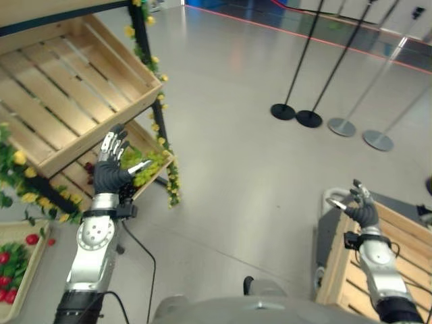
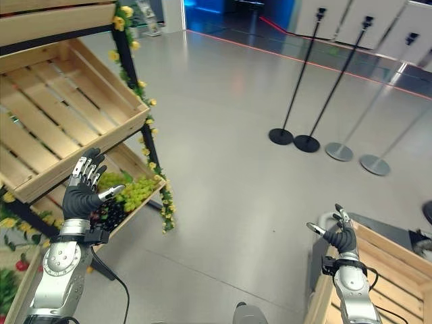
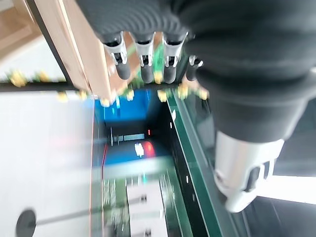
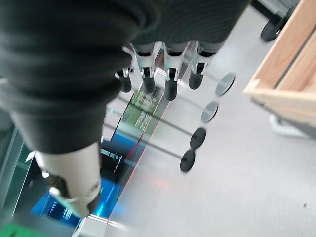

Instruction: Pick up the fruits from the basket on one side to the basket on the other side

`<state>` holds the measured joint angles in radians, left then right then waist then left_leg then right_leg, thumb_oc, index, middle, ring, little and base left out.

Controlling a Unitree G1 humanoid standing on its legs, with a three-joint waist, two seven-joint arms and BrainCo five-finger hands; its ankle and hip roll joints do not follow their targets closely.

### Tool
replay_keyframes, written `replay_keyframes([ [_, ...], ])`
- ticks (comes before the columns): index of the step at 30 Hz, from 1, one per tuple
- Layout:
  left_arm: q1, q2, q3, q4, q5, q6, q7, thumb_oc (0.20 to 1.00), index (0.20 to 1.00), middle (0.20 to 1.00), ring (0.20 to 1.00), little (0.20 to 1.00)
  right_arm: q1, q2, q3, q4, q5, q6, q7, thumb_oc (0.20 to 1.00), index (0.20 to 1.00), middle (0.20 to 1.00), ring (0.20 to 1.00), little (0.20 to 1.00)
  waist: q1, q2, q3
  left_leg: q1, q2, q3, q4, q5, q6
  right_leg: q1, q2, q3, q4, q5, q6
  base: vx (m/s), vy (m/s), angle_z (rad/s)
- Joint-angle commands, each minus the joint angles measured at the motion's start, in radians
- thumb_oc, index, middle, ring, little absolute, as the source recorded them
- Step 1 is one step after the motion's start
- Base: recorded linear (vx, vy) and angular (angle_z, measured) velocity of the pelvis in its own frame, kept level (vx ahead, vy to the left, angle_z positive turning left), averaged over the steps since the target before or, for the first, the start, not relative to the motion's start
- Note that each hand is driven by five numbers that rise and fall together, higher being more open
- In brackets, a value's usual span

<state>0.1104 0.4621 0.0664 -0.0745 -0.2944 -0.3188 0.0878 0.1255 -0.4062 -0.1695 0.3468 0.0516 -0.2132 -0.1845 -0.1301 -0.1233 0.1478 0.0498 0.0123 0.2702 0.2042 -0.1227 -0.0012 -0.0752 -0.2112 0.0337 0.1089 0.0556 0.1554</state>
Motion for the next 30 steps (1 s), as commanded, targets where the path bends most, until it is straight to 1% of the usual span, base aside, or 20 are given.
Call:
replay_keyframes([
  [1, -0.057, 0.041, 0.036, -0.023, 0.038, -0.056, 0.030, 1.000, 1.000, 1.000, 1.000, 1.000, -0.056, -0.024, -0.077, -0.099, 0.024, -0.054, -0.024, 1.000, 1.000, 1.000, 1.000, 1.000, -0.013, 0.011, 0.066, -0.020, 0.011, -0.019, 0.025, -0.074, 0.030, -0.112, -0.077, -0.084, 0.143, 0.084, 0.106, -0.11, 0.060, -0.67],
  [2, -0.058, 0.041, 0.036, -0.023, 0.038, -0.056, 0.031, 1.000, 1.000, 1.000, 1.000, 1.000, -0.056, -0.024, -0.078, -0.100, 0.024, -0.054, -0.023, 1.000, 1.000, 1.000, 1.000, 1.000, -0.013, 0.009, 0.065, -0.023, 0.009, -0.019, 0.023, -0.068, 0.030, -0.115, -0.079, -0.083, 0.140, 0.090, 0.106, -0.13, 0.134, -0.46],
  [3, -0.069, 0.042, 0.048, -0.034, 0.056, -0.051, 0.054, 1.000, 1.000, 1.000, 1.000, 1.000, -0.055, -0.029, -0.079, -0.131, 0.019, -0.056, -0.026, 1.000, 1.000, 1.000, 1.000, 1.000, 0.010, 0.028, 0.077, -0.024, 0.016, 0.018, 0.016, -0.063, 0.034, -0.123, -0.131, -0.293, 0.210, 0.042, 0.079, -0.10, 0.108, -0.63],
  [4, -0.070, 0.042, 0.048, -0.034, 0.057, -0.051, 0.055, 1.000, 1.000, 1.000, 1.000, 1.000, -0.055, -0.029, -0.080, -0.133, 0.019, -0.055, -0.026, 1.000, 1.000, 1.000, 1.000, 1.000, 0.007, 0.027, 0.076, -0.027, 0.014, 0.015, 0.015, -0.057, 0.034, -0.123, -0.133, -0.297, 0.208, 0.045, 0.077, -0.10, 0.159, -1.03],
  [5, -0.079, 0.041, 0.053, -0.044, 0.061, -0.053, 0.068, 1.000, 1.000, 1.000, 1.000, 1.000, -0.059, -0.032, -0.074, -0.147, 0.023, -0.057, -0.032, 1.000, 1.000, 1.000, 1.000, 1.000, 0.013, 0.038, 0.075, -0.015, 0.025, 0.048, 0.002, -0.053, 0.039, -0.110, -0.134, -0.427, 0.285, -0.009, 0.050, -0.03, 0.029, -0.72],
  [7, -0.085, 0.039, 0.056, -0.049, 0.058, -0.054, 0.075, 1.000, 1.000, 1.000, 1.000, 1.000, -0.060, -0.037, -0.071, -0.160, 0.023, -0.056, -0.031, 1.000, 1.000, 1.000, 1.000, 1.000, 0.014, 0.039, 0.074, -0.004, 0.032, 0.068, -0.004, -0.052, 0.036, -0.112, -0.129, -0.461, 0.321, -0.030, 0.046, 0.03, -0.047, -0.39],
  [8, -0.101, 0.032, 0.057, -0.053, 0.052, -0.057, 0.090, 1.000, 1.000, 1.000, 1.000, 1.000, -0.065, -0.040, -0.061, -0.168, 0.019, -0.057, -0.037, 1.000, 1.000, 1.000, 1.000, 1.000, 0.011, 0.033, 0.060, 0.016, 0.033, 0.084, -0.009, -0.079, 0.027, -0.075, -0.108, -0.468, 0.242, -0.067, 0.054, 0.01, -0.125, -0.45],
  [9, -0.101, 0.031, 0.056, -0.052, 0.053, -0.057, 0.091, 1.000, 1.000, 1.000, 1.000, 1.000, -0.065, -0.041, -0.060, -0.169, 0.019, -0.056, -0.039, 1.000, 1.000, 1.000, 1.000, 1.000, 0.012, 0.030, 0.065, 0.010, 0.036, 0.105, -0.008, -0.058, 0.030, -0.071, -0.107, -0.488, 0.221, -0.044, 0.037, 0.11, -0.243, -0.58],
  [10, -0.100, 0.024, 0.055, -0.043, 0.057, -0.065, 0.104, 1.000, 1.000, 1.000, 1.000, 1.000, -0.073, -0.049, -0.048, -0.159, 0.028, -0.060, -0.042, 1.000, 1.000, 1.000, 1.000, 1.000, 0.008, 0.038, 0.052, 0.027, 0.055, 0.120, -0.002, -0.077, 0.016, -0.047, -0.061, -0.426, 0.169, -0.060, 0.042, 0.08, -0.198, -0.32],
  [11, -0.102, 0.014, 0.051, -0.041, 0.048, -0.065, 0.112, 1.000, 1.000, 1.000, 1.000, 1.000, -0.077, -0.057, -0.041, -0.163, 0.025, -0.057, -0.046, 1.000, 1.000, 1.000, 1.000, 1.000, 0.004, 0.046, 0.043, 0.030, 0.069, 0.135, 0.000, -0.071, 0.008, -0.036, -0.034, -0.405, 0.144, -0.062, 0.035, 0.15, -0.187, -0.57],
  [13, -0.102, 0.013, 0.052, -0.040, 0.047, -0.066, 0.112, 1.000, 1.000, 1.000, 1.000, 1.000, -0.077, -0.059, -0.041, -0.164, 0.024, -0.056, -0.046, 1.000, 1.000, 1.000, 1.000, 1.000, 0.009, 0.049, 0.043, 0.032, 0.074, 0.140, 0.000, -0.071, 0.005, -0.035, -0.028, -0.401, 0.138, -0.059, 0.033, 0.07, -0.108, -0.74],
  [15, -0.103, -0.004, 0.034, -0.037, 0.043, -0.066, 0.114, 1.000, 1.000, 1.000, 1.000, 1.000, -0.076, -0.089, -0.051, -0.170, 0.029, -0.061, -0.052, 1.000, 1.000, 1.000, 1.000, 1.000, -0.013, 0.071, 0.027, 0.045, 0.113, 0.173, -0.006, -0.056, -0.016, -0.022, 0.015, -0.380, 0.107, -0.081, 0.018, 0.12, -0.212, -0.88],
  [17, -0.115, -0.010, 0.024, -0.032, 0.044, -0.063, 0.122, 1.000, 1.000, 1.000, 1.000, 1.000, -0.072, -0.089, -0.054, -0.170, 0.030, -0.064, -0.057, 1.000, 1.000, 1.000, 1.000, 1.000, -0.022, 0.075, 0.028, 0.044, 0.128, 0.175, 0.003, -0.053, -0.025, -0.023, 0.024, -0.375, 0.112, -0.087, 0.013, 0.08, -0.164, -0.52],
  [18, -0.135, -0.025, 0.010, -0.023, 0.024, -0.062, 0.119, 1.000, 1.000, 1.000, 1.000, 1.000, -0.061, -0.093, -0.063, -0.172, 0.031, -0.069, -0.057, 1.000, 1.000, 1.000, 1.000, 1.000, -0.035, 0.077, 0.027, 0.041, 0.158, 0.177, 0.033, -0.054, -0.040, -0.013, 0.040, -0.374, 0.112, -0.103, 0.000, 0.12, -0.252, -0.29],
  [22, -0.150, -0.040, -0.006, -0.013, 0.024, -0.064, 0.128, 1.000, 1.000, 1.000, 1.000, 1.000, -0.053, -0.101, -0.075, -0.182, 0.034, -0.082, -0.067, 1.000, 1.000, 1.000, 1.000, 1.000, -0.046, 0.084, 0.028, 0.033, 0.203, 0.178, 0.121, -0.070, -0.058, 0.006, 0.067, -0.356, 0.110, -0.129, -0.025, 0.11, -0.202, -0.18],
  [25, -0.148, -0.047, -0.013, 0.004, 0.033, -0.057, 0.133, 1.000, 1.000, 1.000, 1.000, 1.000, -0.031, -0.096, -0.079, -0.204, 0.048, -0.097, -0.062, 1.000, 1.000, 1.000, 1.000, 1.000, -0.030, 0.082, 0.040, -0.040, 0.298, 0.109, 0.413, 0.089, -0.119, 0.096, 0.164, -0.285, 0.066, -0.182, -0.105, 0.15, -0.296, -0.34],
  [26, -0.148, -0.046, -0.014, 0.004, 0.033, -0.057, 0.133, 1.000, 1.000, 1.000, 1.000, 1.000, -0.029, -0.095, -0.080, -0.206, 0.048, -0.097, -0.062, 1.000, 1.000, 1.000, 1.000, 1.000, -0.029, 0.085, 0.043, -0.046, 0.309, 0.102, 0.425, 0.091, -0.127, 0.100, 0.173, -0.287, 0.062, -0.182, -0.111, 0.02, -0.248, -0.72],
  [27, -0.148, -0.047, -0.013, 0.007, 0.036, -0.057, 0.136, 1.000, 1.000, 1.000, 1.000, 1.000, -0.025, -0.098, -0.081, -0.208, 0.053, -0.103, -0.063, 1.000, 1.000, 1.000, 1.000, 1.000, -0.017, 0.070, 0.056, -0.079, 0.313, 0.071, 0.499, 0.159, -0.113, 0.116, 0.189, -0.272, 0.040, -0.168, -0.140, -0.04, -0.180, -0.68],
  [29, -0.155, -0.046, -0.025, 0.013, 0.057, -0.055, 0.146, 1.000, 1.000, 1.000, 1.000, 1.000, -0.032, -0.108, -0.076, -0.208, 0.054, -0.104, -0.065, 1.000, 1.000, 1.000, 1.000, 1.000, -0.002, 0.060, 0.082, -0.152, 0.283, -0.029, 0.647, 0.168, -0.108, 0.140, 0.212, -0.225, 0.017, -0.158, -0.167, -0.04, -0.123, -0.61],
  [30, -0.147, -0.052, -0.025, 0.015, 0.068, -0.053, 0.162, 1.000, 1.000, 1.000, 1.000, 1.000, -0.038, -0.111, -0.070, -0.204, 0.056, -0.106, -0.075, 1.000, 1.000, 1.000, 1.000, 1.000, 0.008, 0.055, 0.093, -0.191, 0.228, -0.098, 0.671, 0.162, -0.095, 0.136, 0.216, -0.181, 0.007, -0.155, -0.170, -0.05, -0.008, -0.55],
])
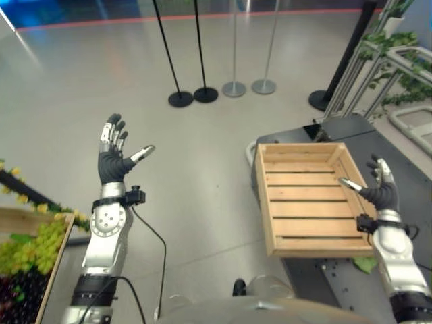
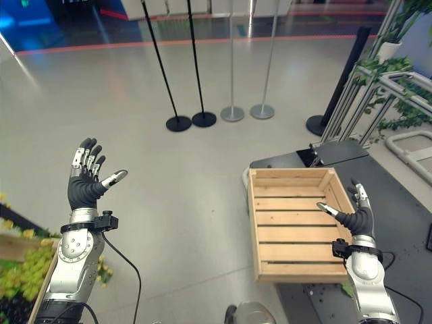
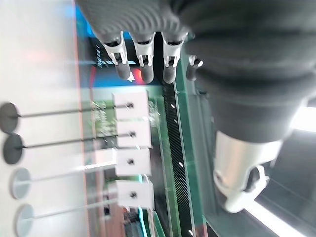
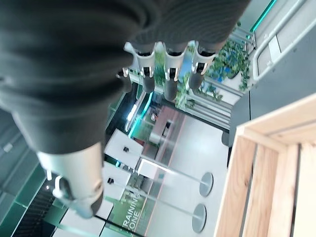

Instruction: Pick up the fruits from the basket on one side to the basket on the other side

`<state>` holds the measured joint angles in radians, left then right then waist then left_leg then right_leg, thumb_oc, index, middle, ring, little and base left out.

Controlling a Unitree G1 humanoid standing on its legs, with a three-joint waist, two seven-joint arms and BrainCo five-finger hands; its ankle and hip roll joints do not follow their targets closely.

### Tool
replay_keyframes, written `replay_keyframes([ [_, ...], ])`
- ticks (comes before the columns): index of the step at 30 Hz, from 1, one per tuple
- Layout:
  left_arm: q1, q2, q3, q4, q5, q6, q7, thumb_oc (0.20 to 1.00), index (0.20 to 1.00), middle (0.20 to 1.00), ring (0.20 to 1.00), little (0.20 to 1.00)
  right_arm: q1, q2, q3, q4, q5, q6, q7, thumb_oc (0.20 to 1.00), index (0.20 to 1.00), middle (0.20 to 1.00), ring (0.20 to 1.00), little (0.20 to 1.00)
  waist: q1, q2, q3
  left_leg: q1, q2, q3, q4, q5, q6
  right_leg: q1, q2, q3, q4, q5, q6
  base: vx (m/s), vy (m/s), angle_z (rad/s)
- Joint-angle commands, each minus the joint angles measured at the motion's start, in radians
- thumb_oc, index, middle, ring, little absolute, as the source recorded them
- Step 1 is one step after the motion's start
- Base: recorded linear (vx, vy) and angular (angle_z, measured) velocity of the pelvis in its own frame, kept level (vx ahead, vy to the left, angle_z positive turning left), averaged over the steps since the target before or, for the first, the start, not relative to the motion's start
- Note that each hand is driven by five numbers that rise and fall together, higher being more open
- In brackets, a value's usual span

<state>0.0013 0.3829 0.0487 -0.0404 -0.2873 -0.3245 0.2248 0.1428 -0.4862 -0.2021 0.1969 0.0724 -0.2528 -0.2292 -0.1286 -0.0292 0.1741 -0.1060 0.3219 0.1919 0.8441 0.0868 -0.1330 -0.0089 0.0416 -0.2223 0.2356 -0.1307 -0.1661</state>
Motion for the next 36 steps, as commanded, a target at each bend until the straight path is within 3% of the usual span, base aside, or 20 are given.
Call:
replay_keyframes([
  [1, -0.038, 0.028, -0.007, -0.020, 0.061, -0.047, 0.025, 1.000, 1.000, 1.000, 1.000, 1.000, -0.056, -0.031, -0.037, -0.054, 0.035, -0.067, -0.031, 1.000, 1.000, 1.000, 1.000, 1.000, 0.006, -0.039, 0.067, -0.036, -0.082, -0.020, 0.031, -0.048, 0.037, 0.069, -0.037, 0.075, -0.120, 0.032, 0.152, 0.04, 0.112, -0.97],
  [2, -0.003, 0.009, 0.002, -0.019, 0.085, -0.047, 0.030, 1.000, 1.000, 1.000, 1.000, 1.000, -0.059, -0.034, -0.025, -0.034, 0.034, -0.060, -0.027, 1.000, 1.000, 1.000, 1.000, 1.000, 0.016, -0.034, 0.062, -0.127, -0.181, -0.086, -0.111, -0.104, 0.064, 0.092, -0.023, 0.151, -0.142, 0.043, 0.173, 0.07, 0.085, -0.80],
  [3, -0.004, 0.009, 0.002, -0.019, 0.085, -0.047, 0.030, 1.000, 1.000, 1.000, 1.000, 1.000, -0.060, -0.034, -0.025, -0.034, 0.034, -0.060, -0.027, 1.000, 1.000, 1.000, 1.000, 1.000, 0.020, -0.038, 0.058, -0.127, -0.184, -0.079, -0.121, -0.095, 0.066, 0.086, -0.028, 0.156, -0.144, 0.049, 0.173, 0.22, 0.226, -1.64],
  [4, 0.004, 0.019, 0.001, -0.014, 0.111, -0.050, 0.041, 1.000, 1.000, 1.000, 1.000, 1.000, -0.063, -0.031, -0.026, -0.029, 0.041, -0.070, -0.030, 1.000, 1.000, 1.000, 1.000, 1.000, 0.020, -0.015, 0.061, -0.119, -0.161, -0.145, -0.353, -0.092, 0.071, 0.080, -0.014, 0.195, -0.119, 0.038, 0.196, 0.13, 0.134, -1.34],
  [5, 0.003, 0.019, 0.001, -0.013, 0.112, -0.050, 0.042, 1.000, 1.000, 1.000, 1.000, 1.000, -0.063, -0.031, -0.026, -0.029, 0.042, -0.070, -0.030, 1.000, 1.000, 1.000, 1.000, 1.000, 0.021, -0.019, 0.059, -0.114, -0.164, -0.141, -0.369, -0.079, 0.071, 0.077, -0.018, 0.197, -0.121, 0.043, 0.195, 0.20, 0.218, -1.31],
  [6, 0.001, 0.025, -0.006, -0.003, 0.130, -0.051, 0.054, 1.000, 1.000, 1.000, 1.000, 1.000, -0.064, -0.033, -0.016, -0.033, 0.034, -0.075, -0.032, 1.000, 1.000, 1.000, 1.000, 1.000, 0.026, -0.006, 0.064, -0.107, -0.187, -0.208, -0.493, -0.052, 0.062, 0.075, -0.009, 0.233, -0.108, 0.035, 0.202, 0.15, 0.141, -1.38],
  [7, 0.003, 0.029, -0.010, -0.004, 0.144, -0.057, 0.061, 1.000, 1.000, 1.000, 1.000, 1.000, -0.081, -0.043, 0.010, -0.039, 0.025, -0.074, -0.025, 1.000, 1.000, 1.000, 1.000, 1.000, 0.053, 0.006, 0.072, -0.119, -0.272, -0.338, -0.563, -0.025, 0.055, 0.078, 0.012, 0.298, -0.102, 0.028, 0.203, 0.29, 0.216, -1.40],
  [8, 0.009, 0.027, -0.013, 0.001, 0.134, -0.067, 0.074, 1.000, 1.000, 1.000, 1.000, 1.000, -0.144, -0.065, 0.061, -0.019, 0.010, -0.071, -0.026, 1.000, 1.000, 1.000, 1.000, 1.000, 0.074, 0.020, 0.077, -0.134, -0.327, -0.482, -0.610, 0.006, 0.021, 0.083, 0.053, 0.402, -0.079, 0.018, 0.209, 0.23, 0.130, -1.80],
  [14, 0.004, 0.022, -0.011, 0.016, 0.121, -0.088, 0.064, 1.000, 1.000, 1.000, 1.000, 1.000, -0.193, -0.067, 0.102, -0.003, 0.025, -0.071, 0.004, 1.000, 1.000, 1.000, 1.000, 1.000, 0.055, 0.021, 0.050, -0.057, -0.325, -0.463, -0.613, -0.086, 0.045, 0.042, 0.056, 0.531, -0.070, 0.022, 0.236, 0.05, 0.156, -1.78],
  [17, -0.026, 0.035, -0.021, 0.031, 0.138, -0.084, 0.066, 1.000, 1.000, 1.000, 1.000, 1.000, -0.158, -0.039, 0.073, -0.011, 0.032, -0.062, 0.006, 1.000, 1.000, 1.000, 1.000, 1.000, 0.003, 0.011, 0.037, -0.014, -0.302, -0.310, -0.607, -0.145, 0.075, 0.049, -0.002, 0.564, -0.058, 0.004, 0.289, 0.14, 0.363, -1.18],
  [20, -0.028, 0.056, -0.019, 0.020, 0.158, -0.088, 0.070, 1.000, 1.000, 1.000, 1.000, 1.000, -0.142, -0.019, 0.068, -0.023, 0.021, -0.053, 0.011, 1.000, 1.000, 1.000, 1.000, 1.000, -0.009, 0.003, 0.041, -0.001, -0.295, -0.196, -0.596, -0.173, 0.099, 0.007, -0.041, 0.620, -0.025, 0.009, 0.339, 0.00, 0.278, -0.77],
  [24, -0.035, 0.071, -0.021, 0.015, 0.170, -0.088, 0.071, 1.000, 1.000, 1.000, 1.000, 1.000, -0.118, -0.001, 0.060, -0.048, 0.009, -0.051, 0.021, 1.000, 1.000, 1.000, 1.000, 1.000, -0.023, 0.001, 0.052, 0.013, -0.304, -0.113, -0.595, -0.200, 0.122, -0.035, -0.084, 0.636, -0.005, 0.020, 0.379, -0.03, 0.269, -0.81],
  [25, -0.038, 0.078, -0.022, 0.013, 0.177, -0.089, 0.073, 1.000, 1.000, 1.000, 1.000, 1.000, -0.114, 0.002, 0.057, -0.050, 0.009, -0.051, 0.023, 1.000, 1.000, 1.000, 1.000, 1.000, -0.034, -0.001, 0.062, 0.017, -0.310, -0.100, -0.591, -0.215, 0.128, -0.048, -0.098, 0.633, 0.006, 0.022, 0.391, -0.10, 0.226, -0.69],
  [26, -0.048, 0.092, -0.024, 0.003, 0.189, -0.092, 0.077, 1.000, 1.000, 1.000, 1.000, 1.000, -0.115, 0.009, 0.057, -0.061, 0.005, -0.053, 0.023, 1.000, 1.000, 1.000, 1.000, 1.000, -0.051, -0.003, 0.078, 0.019, -0.313, -0.061, -0.591, -0.222, 0.134, -0.081, -0.126, 0.627, -0.004, 0.060, 0.417, -0.12, 0.298, -0.51],
  [28, -0.052, 0.093, -0.023, -0.015, 0.191, -0.095, 0.078, 1.000, 1.000, 1.000, 1.000, 1.000, -0.127, 0.013, 0.069, -0.068, -0.001, -0.054, 0.026, 1.000, 1.000, 1.000, 1.000, 1.000, -0.049, -0.012, 0.084, 0.026, -0.311, -0.008, -0.608, -0.226, 0.137, -0.126, -0.146, 0.604, -0.051, 0.137, 0.424, -0.16, 0.191, -0.81],
  [30, -0.060, 0.102, -0.026, -0.040, 0.192, -0.090, 0.079, 1.000, 1.000, 1.000, 1.000, 1.000, -0.152, 0.021, 0.084, -0.074, -0.005, -0.054, 0.018, 1.000, 1.000, 1.000, 1.000, 1.000, -0.010, -0.003, 0.099, 0.030, -0.284, 0.030, -0.616, -0.224, 0.137, -0.192, -0.194, 0.364, -0.035, 0.142, 0.382, -0.19, 0.111, -1.23],
  [31, -0.061, 0.104, -0.029, -0.049, 0.190, -0.087, 0.075, 1.000, 1.000, 1.000, 1.000, 1.000, -0.158, 0.026, 0.093, -0.073, 0.000, -0.055, 0.018, 1.000, 1.000, 1.000, 1.000, 1.000, 0.004, 0.007, 0.105, 0.034, -0.268, 0.061, -0.624, -0.219, 0.138, -0.210, -0.221, 0.214, 0.038, 0.115, 0.353, -0.22, 0.145, -1.60],
  [32, -0.061, 0.104, -0.025, -0.052, 0.188, -0.083, 0.071, 1.000, 1.000, 1.000, 1.000, 1.000, -0.158, 0.029, 0.098, -0.071, 0.001, -0.052, 0.022, 1.000, 1.000, 1.000, 1.000, 1.000, 0.007, 0.009, 0.104, 0.029, -0.265, 0.078, -0.634, -0.206, 0.140, -0.215, -0.242, 0.122, 0.100, 0.093, 0.334, -0.16, 0.168, -1.45],
  [34, -0.050, 0.097, -0.017, -0.054, 0.177, -0.079, 0.062, 1.000, 1.000, 1.000, 1.000, 1.000, -0.155, 0.032, 0.110, -0.068, 0.000, -0.048, 0.029, 1.000, 1.000, 1.000, 1.000, 1.000, 0.009, 0.004, 0.097, 0.045, -0.263, 0.134, -0.653, -0.203, 0.145, -0.181, -0.252, 0.042, 0.163, 0.058, 0.330, -0.08, 0.088, -1.14],
  [36, -0.032, 0.088, -0.009, -0.064, 0.168, -0.078, 0.053, 1.000, 1.000, 1.000, 1.000, 1.000, -0.160, 0.034, 0.114, -0.059, 0.001, -0.043, 0.033, 1.000, 1.000, 1.000, 1.000, 1.000, 0.018, -0.005, 0.089, 0.063, -0.261, 0.184, -0.664, -0.206, 0.148, -0.152, -0.245, 0.019, 0.165, 0.046, 0.327, -0.05, -0.001, -0.71],
])
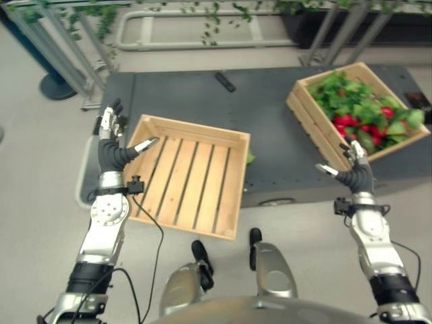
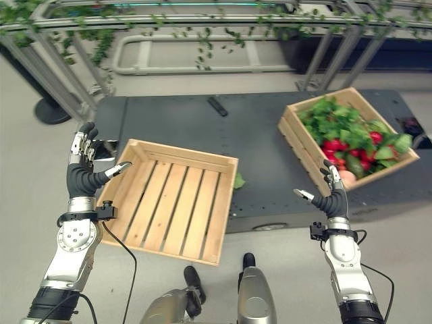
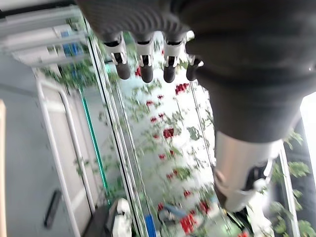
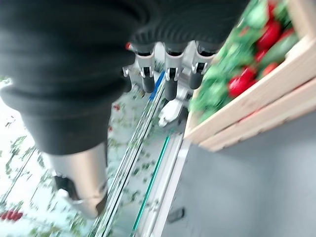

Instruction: Pick up the fruits from the basket on one side to the basket on the other side

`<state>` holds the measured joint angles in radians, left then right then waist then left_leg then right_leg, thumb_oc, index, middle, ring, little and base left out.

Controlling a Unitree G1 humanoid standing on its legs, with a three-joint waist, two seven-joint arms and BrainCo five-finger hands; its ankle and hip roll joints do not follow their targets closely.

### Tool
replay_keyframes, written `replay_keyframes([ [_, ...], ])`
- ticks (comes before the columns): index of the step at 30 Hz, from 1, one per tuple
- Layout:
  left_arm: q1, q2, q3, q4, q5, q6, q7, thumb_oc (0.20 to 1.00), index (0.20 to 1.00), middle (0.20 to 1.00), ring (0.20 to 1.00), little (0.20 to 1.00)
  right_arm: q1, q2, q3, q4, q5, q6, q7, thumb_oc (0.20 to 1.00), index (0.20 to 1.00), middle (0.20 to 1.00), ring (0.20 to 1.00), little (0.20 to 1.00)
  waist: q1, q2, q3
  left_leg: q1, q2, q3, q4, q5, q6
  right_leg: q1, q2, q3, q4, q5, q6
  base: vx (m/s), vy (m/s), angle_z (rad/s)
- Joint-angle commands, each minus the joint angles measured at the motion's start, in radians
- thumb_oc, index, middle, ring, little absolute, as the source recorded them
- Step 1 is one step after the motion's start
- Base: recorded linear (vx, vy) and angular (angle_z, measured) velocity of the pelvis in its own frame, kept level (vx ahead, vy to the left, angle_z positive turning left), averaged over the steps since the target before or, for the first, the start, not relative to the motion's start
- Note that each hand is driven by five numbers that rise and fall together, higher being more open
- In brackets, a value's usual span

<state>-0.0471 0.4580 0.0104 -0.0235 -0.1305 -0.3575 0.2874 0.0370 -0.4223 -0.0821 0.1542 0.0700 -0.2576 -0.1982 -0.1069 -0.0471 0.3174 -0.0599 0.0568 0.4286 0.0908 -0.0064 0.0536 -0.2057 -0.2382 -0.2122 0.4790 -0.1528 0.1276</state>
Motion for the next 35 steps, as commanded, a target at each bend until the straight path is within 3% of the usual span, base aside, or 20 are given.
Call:
replay_keyframes([
  [1, 0.023, 0.008, 0.033, -0.083, 0.009, -0.044, -0.012, 1.000, 1.000, 1.000, 1.000, 1.000, -0.058, -0.029, -0.007, -0.012, 0.004, -0.036, 0.000, 1.000, 1.000, 1.000, 1.000, 1.000, 0.005, 0.007, -0.064, 0.021, 0.003, -0.030, 0.085, -0.114, -0.042, 0.070, 0.026, -0.022, -0.129, 0.071, 0.033, -0.04, -0.034, -0.92],
  [2, 0.023, 0.008, 0.033, -0.084, 0.009, -0.044, -0.012, 1.000, 1.000, 1.000, 1.000, 1.000, -0.058, -0.028, -0.007, -0.013, 0.004, -0.036, 0.000, 1.000, 1.000, 1.000, 1.000, 1.000, 0.005, 0.008, -0.062, 0.024, 0.004, -0.030, 0.083, -0.114, -0.042, 0.074, 0.028, -0.023, -0.135, 0.074, 0.033, -0.05, -0.102, -0.96],
  [3, 0.037, -0.003, 0.041, -0.084, 0.015, -0.041, -0.011, 1.000, 1.000, 1.000, 1.000, 1.000, -0.079, -0.028, 0.000, -0.002, 0.008, -0.034, -0.011, 1.000, 1.000, 1.000, 1.000, 1.000, 0.028, 0.007, -0.081, 0.023, 0.014, 0.019, 0.083, -0.108, -0.049, 0.121, -0.002, -0.087, -0.241, 0.092, 0.039, -0.04, -0.068, -1.04],
  [5, 0.054, -0.012, 0.048, -0.077, 0.003, -0.044, -0.014, 1.000, 1.000, 1.000, 1.000, 1.000, -0.084, -0.031, 0.006, 0.012, 0.012, -0.029, -0.013, 1.000, 1.000, 1.000, 1.000, 1.000, 0.028, 0.008, -0.093, 0.033, 0.032, 0.048, 0.077, -0.095, -0.057, 0.127, 0.031, -0.050, -0.282, 0.102, 0.039, 0.04, -0.128, -1.27],
  [6, 0.055, -0.012, 0.048, -0.077, 0.003, -0.044, -0.015, 1.000, 1.000, 1.000, 1.000, 1.000, -0.084, -0.031, 0.006, 0.013, 0.012, -0.029, -0.013, 1.000, 1.000, 1.000, 1.000, 1.000, 0.031, 0.012, -0.098, 0.042, 0.029, 0.029, 0.075, -0.118, -0.066, 0.134, 0.033, -0.037, -0.280, 0.084, 0.048, 0.07, -0.227, -1.18],
  [7, 0.057, -0.026, 0.048, -0.064, -0.020, -0.043, -0.025, 1.000, 1.000, 1.000, 1.000, 1.000, -0.073, -0.038, 0.000, 0.000, 0.012, -0.027, -0.006, 1.000, 1.000, 1.000, 1.000, 1.000, 0.020, 0.014, -0.098, 0.039, 0.051, 0.052, 0.080, -0.089, -0.068, 0.120, 0.053, -0.032, -0.292, 0.099, 0.034, 0.05, -0.125, -0.64],
  [13, 0.026, -0.034, 0.006, -0.041, -0.019, -0.036, -0.035, 1.000, 1.000, 1.000, 1.000, 1.000, -0.053, -0.050, -0.024, -0.010, 0.025, -0.040, -0.016, 1.000, 1.000, 1.000, 1.000, 1.000, -0.004, 0.015, -0.092, 0.045, 0.092, 0.031, 0.113, -0.080, -0.100, 0.152, 0.102, -0.008, -0.329, 0.089, 0.006, 0.03, -0.214, 0.13],
  [15, 0.007, -0.033, -0.010, -0.039, -0.022, -0.035, -0.043, 1.000, 1.000, 1.000, 1.000, 1.000, -0.043, -0.056, -0.039, -0.016, 0.043, -0.047, -0.024, 1.000, 1.000, 1.000, 1.000, 1.000, -0.010, 0.009, -0.082, 0.014, 0.128, 0.018, 0.220, -0.089, -0.123, 0.170, 0.111, -0.008, -0.337, 0.077, -0.013, 0.04, -0.265, 0.23],
  [16, -0.002, -0.041, -0.027, -0.032, -0.036, -0.034, -0.050, 1.000, 1.000, 1.000, 1.000, 1.000, -0.037, -0.061, -0.039, -0.020, 0.049, -0.053, -0.032, 1.000, 1.000, 1.000, 1.000, 1.000, -0.003, 0.011, -0.057, -0.031, 0.178, -0.034, 0.361, -0.058, -0.157, 0.207, 0.139, -0.006, -0.345, 0.058, -0.045, 0.04, -0.256, 0.35],
  [17, -0.002, -0.041, -0.027, -0.032, -0.036, -0.034, -0.050, 1.000, 1.000, 1.000, 1.000, 1.000, -0.037, -0.061, -0.039, -0.020, 0.049, -0.053, -0.032, 1.000, 1.000, 1.000, 1.000, 1.000, -0.004, 0.012, -0.057, -0.032, 0.180, -0.035, 0.363, -0.059, -0.158, 0.208, 0.140, -0.007, -0.346, 0.058, -0.045, 0.03, -0.240, 0.43],
  [18, -0.009, -0.047, -0.037, -0.023, -0.037, -0.034, -0.046, 1.000, 1.000, 1.000, 1.000, 1.000, -0.046, -0.075, -0.029, -0.021, 0.048, -0.053, -0.032, 1.000, 1.000, 1.000, 1.000, 1.000, 0.022, 0.008, -0.028, -0.072, 0.149, -0.170, 0.450, -0.015, -0.186, 0.229, 0.154, 0.014, -0.350, 0.057, -0.067, -0.01, -0.073, 0.21],
  [20, 0.000, -0.052, -0.038, -0.027, -0.029, -0.029, -0.030, 1.000, 1.000, 1.000, 1.000, 1.000, -0.062, -0.077, -0.019, -0.009, 0.043, -0.051, -0.039, 1.000, 1.000, 1.000, 1.000, 1.000, 0.027, 0.013, -0.036, -0.080, 0.110, -0.264, 0.343, -0.047, -0.165, 0.229, 0.161, 0.030, -0.364, 0.052, -0.056, 0.02, -0.005, -0.21],
  [21, 0.000, -0.052, -0.038, -0.027, -0.028, -0.029, -0.030, 1.000, 1.000, 1.000, 1.000, 1.000, -0.062, -0.078, -0.018, -0.009, 0.043, -0.051, -0.040, 1.000, 1.000, 1.000, 1.000, 1.000, 0.026, 0.011, -0.039, -0.080, 0.106, -0.263, 0.333, -0.039, -0.163, 0.226, 0.158, 0.030, -0.367, 0.057, -0.056, 0.05, 0.067, -0.36],
  [22, 0.004, -0.052, -0.035, -0.030, -0.022, -0.028, -0.023, 1.000, 1.000, 1.000, 1.000, 1.000, -0.067, -0.075, -0.016, -0.004, 0.043, -0.050, -0.039, 1.000, 1.000, 1.000, 1.000, 1.000, 0.028, 0.020, -0.048, -0.078, 0.114, -0.288, 0.246, -0.046, -0.154, 0.223, 0.163, 0.036, -0.372, 0.058, -0.046, 0.06, 0.090, -0.14],
  [23, -0.002, -0.050, -0.038, -0.023, -0.016, -0.031, -0.007, 1.000, 1.000, 1.000, 1.000, 1.000, -0.082, -0.084, -0.007, 0.007, 0.040, -0.056, -0.045, 1.000, 1.000, 1.000, 1.000, 1.000, 0.040, 0.032, -0.060, -0.071, 0.107, -0.353, 0.115, 0.003, -0.162, 0.214, 0.169, 0.048, -0.366, 0.058, -0.033, 0.07, 0.089, -0.12],
  [28, 0.004, -0.037, -0.036, -0.021, -0.014, -0.029, -0.019, 1.000, 1.000, 1.000, 1.000, 1.000, -0.090, -0.071, -0.004, 0.033, 0.044, -0.053, -0.045, 1.000, 1.000, 1.000, 1.000, 1.000, 0.021, 0.024, -0.091, 0.001, 0.105, -0.316, 0.052, -0.001, -0.159, 0.203, 0.150, 0.041, -0.339, 0.066, -0.020, 0.08, 0.086, -0.27],
  [35, 0.008, -0.027, -0.012, -0.009, -0.016, -0.025, -0.004, 1.000, 1.000, 1.000, 1.000, 1.000, -0.105, -0.045, 0.023, 0.049, 0.039, -0.039, -0.037, 1.000, 1.000, 1.000, 1.000, 1.000, 0.035, 0.001, -0.109, 0.050, 0.087, -0.265, -0.004, -0.005, -0.148, 0.199, 0.131, 0.067, -0.355, 0.087, -0.001, 0.04, 0.069, -0.11],
])
